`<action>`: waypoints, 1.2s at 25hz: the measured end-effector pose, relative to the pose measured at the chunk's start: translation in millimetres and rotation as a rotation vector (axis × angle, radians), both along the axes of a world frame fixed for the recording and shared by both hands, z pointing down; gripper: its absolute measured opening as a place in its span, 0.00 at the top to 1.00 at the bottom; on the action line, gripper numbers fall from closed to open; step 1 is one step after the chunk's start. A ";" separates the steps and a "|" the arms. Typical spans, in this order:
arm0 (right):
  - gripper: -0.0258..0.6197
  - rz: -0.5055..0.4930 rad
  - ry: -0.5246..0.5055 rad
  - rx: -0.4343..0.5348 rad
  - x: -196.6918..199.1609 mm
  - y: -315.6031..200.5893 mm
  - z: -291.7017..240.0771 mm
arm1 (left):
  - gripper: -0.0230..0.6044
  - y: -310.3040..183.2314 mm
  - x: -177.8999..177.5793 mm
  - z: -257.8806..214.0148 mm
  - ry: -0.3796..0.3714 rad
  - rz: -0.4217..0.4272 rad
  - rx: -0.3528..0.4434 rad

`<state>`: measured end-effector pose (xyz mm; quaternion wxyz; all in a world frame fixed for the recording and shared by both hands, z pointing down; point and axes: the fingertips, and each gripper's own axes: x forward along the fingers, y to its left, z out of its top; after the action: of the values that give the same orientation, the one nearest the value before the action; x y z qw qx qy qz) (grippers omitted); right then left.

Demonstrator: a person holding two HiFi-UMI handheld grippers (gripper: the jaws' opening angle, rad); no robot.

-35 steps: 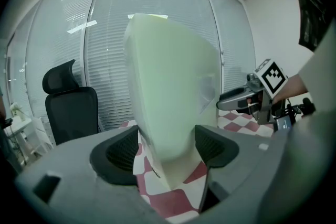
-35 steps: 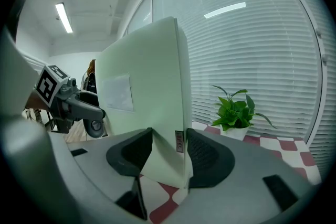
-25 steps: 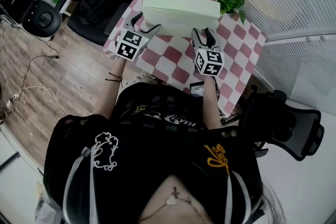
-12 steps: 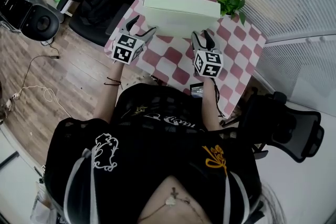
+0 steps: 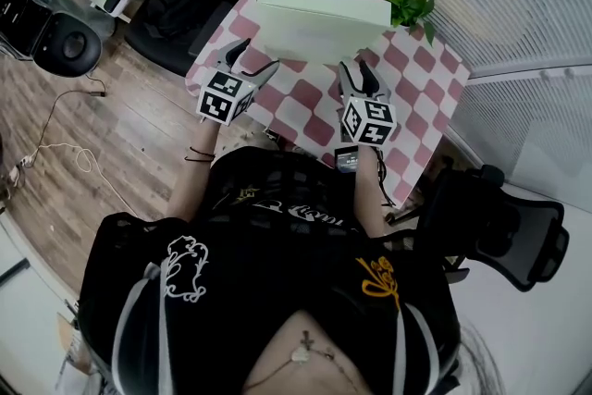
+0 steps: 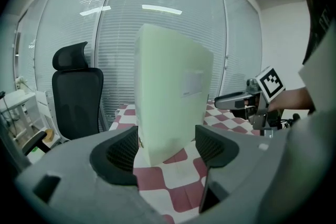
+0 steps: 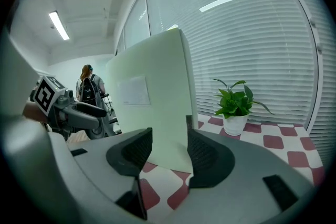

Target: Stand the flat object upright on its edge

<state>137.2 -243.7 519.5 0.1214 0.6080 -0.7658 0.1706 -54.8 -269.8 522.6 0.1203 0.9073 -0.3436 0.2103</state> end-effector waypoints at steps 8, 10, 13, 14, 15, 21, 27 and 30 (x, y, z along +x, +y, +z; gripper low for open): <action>0.64 -0.102 -0.064 0.059 -24.8 23.7 -22.2 | 0.43 35.5 18.6 -12.7 0.017 0.048 0.021; 0.67 -0.124 -0.072 0.070 -28.8 30.3 -26.6 | 0.45 44.0 23.4 -16.3 0.021 0.056 0.030; 0.73 -0.156 -0.085 0.082 -33.8 41.3 -33.3 | 0.53 57.9 32.0 -22.8 0.043 0.059 0.038; 0.74 -0.168 -0.091 0.087 -35.6 45.1 -35.4 | 0.56 62.4 34.8 -24.4 0.051 0.059 0.040; 0.76 -0.181 -0.098 0.090 -37.9 49.2 -37.4 | 0.60 66.9 37.5 -25.2 0.058 0.059 0.043; 0.82 -0.289 -0.119 0.081 -52.1 80.7 -39.5 | 0.71 100.5 56.0 -28.2 0.101 0.044 0.029; 0.86 -0.368 -0.120 0.049 -54.0 111.7 -28.1 | 0.75 137.2 60.3 -22.9 0.127 -0.020 0.022; 0.87 -0.405 -0.123 0.038 -53.8 126.4 -23.6 | 0.77 156.1 61.2 -22.0 0.143 -0.061 0.015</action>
<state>83.4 -117.4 495.9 0.0946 0.4324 -0.8814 0.1648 6.4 -113.7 500.6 0.1443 0.9099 -0.3634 0.1387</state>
